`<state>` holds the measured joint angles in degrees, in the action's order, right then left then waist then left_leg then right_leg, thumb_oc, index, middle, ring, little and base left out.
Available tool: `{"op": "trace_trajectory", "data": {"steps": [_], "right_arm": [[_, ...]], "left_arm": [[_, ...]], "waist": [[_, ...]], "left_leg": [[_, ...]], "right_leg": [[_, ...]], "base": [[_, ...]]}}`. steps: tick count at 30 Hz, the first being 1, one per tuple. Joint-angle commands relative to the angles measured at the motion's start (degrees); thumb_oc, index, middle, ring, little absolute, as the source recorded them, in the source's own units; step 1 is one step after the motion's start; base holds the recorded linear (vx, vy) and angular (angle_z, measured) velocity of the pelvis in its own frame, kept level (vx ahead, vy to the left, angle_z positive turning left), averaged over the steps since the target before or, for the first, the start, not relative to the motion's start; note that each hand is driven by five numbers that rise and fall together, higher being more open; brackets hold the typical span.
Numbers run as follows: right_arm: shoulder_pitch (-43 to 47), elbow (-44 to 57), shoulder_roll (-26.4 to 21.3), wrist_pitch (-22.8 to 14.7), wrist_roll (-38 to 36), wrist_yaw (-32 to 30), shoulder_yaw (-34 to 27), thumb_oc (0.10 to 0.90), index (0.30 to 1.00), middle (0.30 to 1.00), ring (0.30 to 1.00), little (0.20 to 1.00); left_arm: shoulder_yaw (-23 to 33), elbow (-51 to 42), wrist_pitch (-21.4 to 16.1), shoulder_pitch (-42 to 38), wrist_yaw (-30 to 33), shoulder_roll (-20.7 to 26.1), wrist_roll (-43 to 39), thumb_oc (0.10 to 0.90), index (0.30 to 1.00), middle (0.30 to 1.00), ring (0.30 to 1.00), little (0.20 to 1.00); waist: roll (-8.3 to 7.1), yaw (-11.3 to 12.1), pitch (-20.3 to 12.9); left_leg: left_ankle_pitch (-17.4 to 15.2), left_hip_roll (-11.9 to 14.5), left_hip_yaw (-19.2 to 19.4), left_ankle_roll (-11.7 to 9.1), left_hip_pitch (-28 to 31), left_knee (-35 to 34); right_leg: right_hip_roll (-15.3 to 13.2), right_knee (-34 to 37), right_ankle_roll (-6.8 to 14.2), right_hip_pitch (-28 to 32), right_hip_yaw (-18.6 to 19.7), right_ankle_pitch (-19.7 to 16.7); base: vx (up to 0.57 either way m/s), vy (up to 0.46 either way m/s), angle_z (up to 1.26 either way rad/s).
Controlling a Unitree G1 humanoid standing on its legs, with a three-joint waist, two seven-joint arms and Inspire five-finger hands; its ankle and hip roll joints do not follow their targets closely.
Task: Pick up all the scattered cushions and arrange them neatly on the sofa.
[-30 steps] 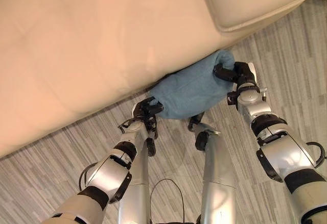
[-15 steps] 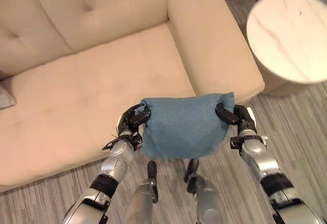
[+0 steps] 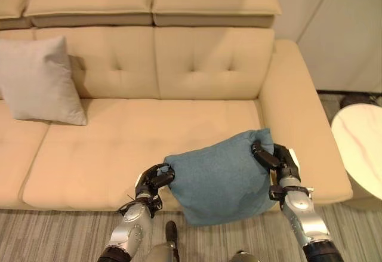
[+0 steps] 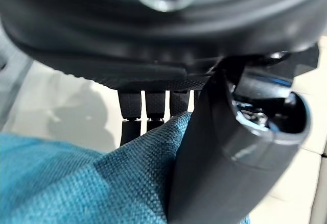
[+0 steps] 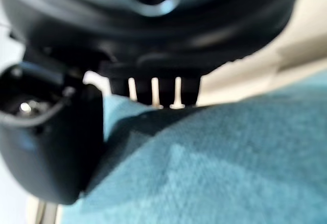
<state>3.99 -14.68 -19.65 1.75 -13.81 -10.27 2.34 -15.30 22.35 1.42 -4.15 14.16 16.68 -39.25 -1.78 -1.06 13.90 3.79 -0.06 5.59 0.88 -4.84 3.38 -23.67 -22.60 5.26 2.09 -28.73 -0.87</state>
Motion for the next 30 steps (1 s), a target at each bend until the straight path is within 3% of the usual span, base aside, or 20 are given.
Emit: {"op": "trace_trajectory", "data": {"steps": [1,4,5,8,11,15,24,25,26,27,28,30], "right_arm": [[4.11,6.02,0.42,-7.30,-0.23,-0.01,-0.85,0.400,0.300,0.300,0.300,0.300],[4.14,6.48,0.98,-7.26,0.07,-0.06,-0.91,0.400,0.300,0.300,0.300,0.300],[4.16,6.49,0.98,-7.25,0.08,-0.06,-0.93,0.400,0.300,0.300,0.300,0.300],[4.41,6.00,0.80,-7.57,0.69,0.21,-0.31,0.400,0.300,0.300,0.300,0.300],[4.98,5.53,0.54,-8.24,1.96,-0.28,0.61,0.400,0.300,0.300,0.300,0.300],[5.57,5.77,0.02,-9.20,3.44,-0.26,1.51,0.400,0.300,0.300,0.300,0.300],[3.60,7.04,-1.27,-10.71,4.11,1.40,1.45,0.400,0.300,0.300,0.300,0.300],[3.42,6.82,-1.19,-11.26,3.30,2.03,1.16,0.400,0.300,0.300,0.300,0.300],[3.23,7.16,-0.84,-12.40,0.43,2.98,0.35,0.400,0.300,0.300,0.300,0.300],[3.23,7.16,-0.85,-12.40,0.43,2.98,0.35,0.400,0.300,0.300,0.300,0.300],[3.50,7.54,-0.95,-13.45,-0.63,2.53,0.00,0.400,0.300,0.300,0.300,0.300],[3.81,7.78,-1.12,-13.42,-0.53,2.21,0.21,0.400,0.300,0.300,0.300,0.300]], "left_arm": [[0.67,-7.97,-7.34,-6.89,-5.04,-0.04,3.14,0.400,0.300,0.300,0.300,0.300],[-0.02,-7.43,-7.11,-8.72,-5.36,0.14,5.11,0.400,0.300,0.300,0.300,0.300],[-0.02,-7.42,-7.11,-8.76,-5.36,0.13,5.12,0.400,0.300,0.300,0.300,0.300],[-0.57,-6.59,-7.50,-10.21,-5.26,-0.22,6.04,0.400,0.300,0.300,0.300,0.300],[0.09,-5.45,-8.26,-11.84,-4.30,-0.20,7.33,0.400,0.300,0.300,0.300,0.300],[1.03,-5.48,-9.76,-12.58,-2.57,-0.76,9.51,0.400,0.300,0.300,0.300,0.300],[2.88,-6.89,-11.65,-10.03,-4.44,-1.42,6.92,0.400,0.300,0.300,0.300,0.300],[3.36,-7.25,-12.04,-9.37,-5.40,-1.32,6.54,0.400,0.300,0.300,0.300,0.300],[3.66,-8.41,-12.80,-8.39,-6.17,-1.15,6.24,0.400,0.300,0.300,0.300,0.300],[3.66,-8.42,-12.79,-8.39,-6.16,-1.15,6.24,0.400,0.300,0.300,0.300,0.300],[3.95,-8.92,-13.70,-8.04,-5.89,-1.78,5.80,0.400,0.300,0.300,0.300,0.300],[4.37,-8.87,-14.04,-7.44,-5.02,-2.20,5.85,0.400,0.300,0.300,0.300,0.300]], "waist": [[-0.24,-1.19,-5.26],[-0.33,-2.27,-4.51],[-0.23,-2.30,-4.61],[-0.69,-3.49,-4.00],[-1.17,-3.58,-4.20],[-1.68,-3.57,-5.04],[-1.10,-4.06,-7.17],[-1.30,-4.30,-7.10],[-1.79,-4.56,-6.09],[-1.77,-4.58,-6.12],[-2.44,-3.87,-4.06],[-2.58,-3.16,-2.94]], "left_leg": [[-7.05,0.37,-0.54,-0.03,3.87,-2.21],[-7.92,0.42,-1.63,-0.12,5.48,-2.05],[-7.78,0.50,-1.68,-0.12,5.29,-2.08],[-8.16,0.10,-2.64,-0.28,6.60,-2.20],[-7.97,-0.17,-1.82,-0.53,7.53,-3.45],[-7.47,-0.07,-1.04,-0.64,8.07,-5.07],[-6.67,2.50,-0.89,-3.11,9.44,-6.19],[-7.38,2.93,-0.84,-3.53,9.00,-4.28],[-9.02,3.45,-0.81,-4.33,6.36,3.45],[-9.09,3.47,-0.84,-4.33,6.26,3.57],[-7.21,4.27,-0.61,-5.96,0.83,14.61],[-5.23,4.80,-0.61,-6.34,-3.19,20.70]], "right_leg": [[4.44,-4.83,3.30,-1.96,8.71,-0.42],[8.13,-0.09,2.64,-4.38,10.86,3.64],[8.26,0.18,2.59,-4.44,10.77,3.40],[12.44,6.12,2.67,-6.54,15.36,4.15],[14.55,10.99,3.23,-6.73,15.69,3.39],[16.40,14.35,2.91,-4.93,19.51,3.43],[18.91,17.34,0.73,-1.14,20.15,5.71],[19.21,17.45,0.25,-0.87,20.51,6.03],[19.26,17.65,-0.80,-0.22,20.63,6.46],[19.28,17.65,-0.81,-0.25,20.60,6.46],[18.99,18.13,-2.06,0.91,20.17,6.87],[19.10,18.78,-2.83,1.75,19.83,7.13]], "base": [[0.09,0.117,0.61],[0.11,0.030,0.30],[0.08,-0.018,0.03],[0.08,-0.031,0.05],[0.05,-0.052,0.11],[0.03,-0.118,-0.24],[0.06,-0.159,-0.06],[0.02,-0.178,0.06],[0.02,-0.176,0.05],[-0.03,-0.213,0.10],[-0.03,-0.126,0.16],[-0.01,-0.086,0.12]]}}
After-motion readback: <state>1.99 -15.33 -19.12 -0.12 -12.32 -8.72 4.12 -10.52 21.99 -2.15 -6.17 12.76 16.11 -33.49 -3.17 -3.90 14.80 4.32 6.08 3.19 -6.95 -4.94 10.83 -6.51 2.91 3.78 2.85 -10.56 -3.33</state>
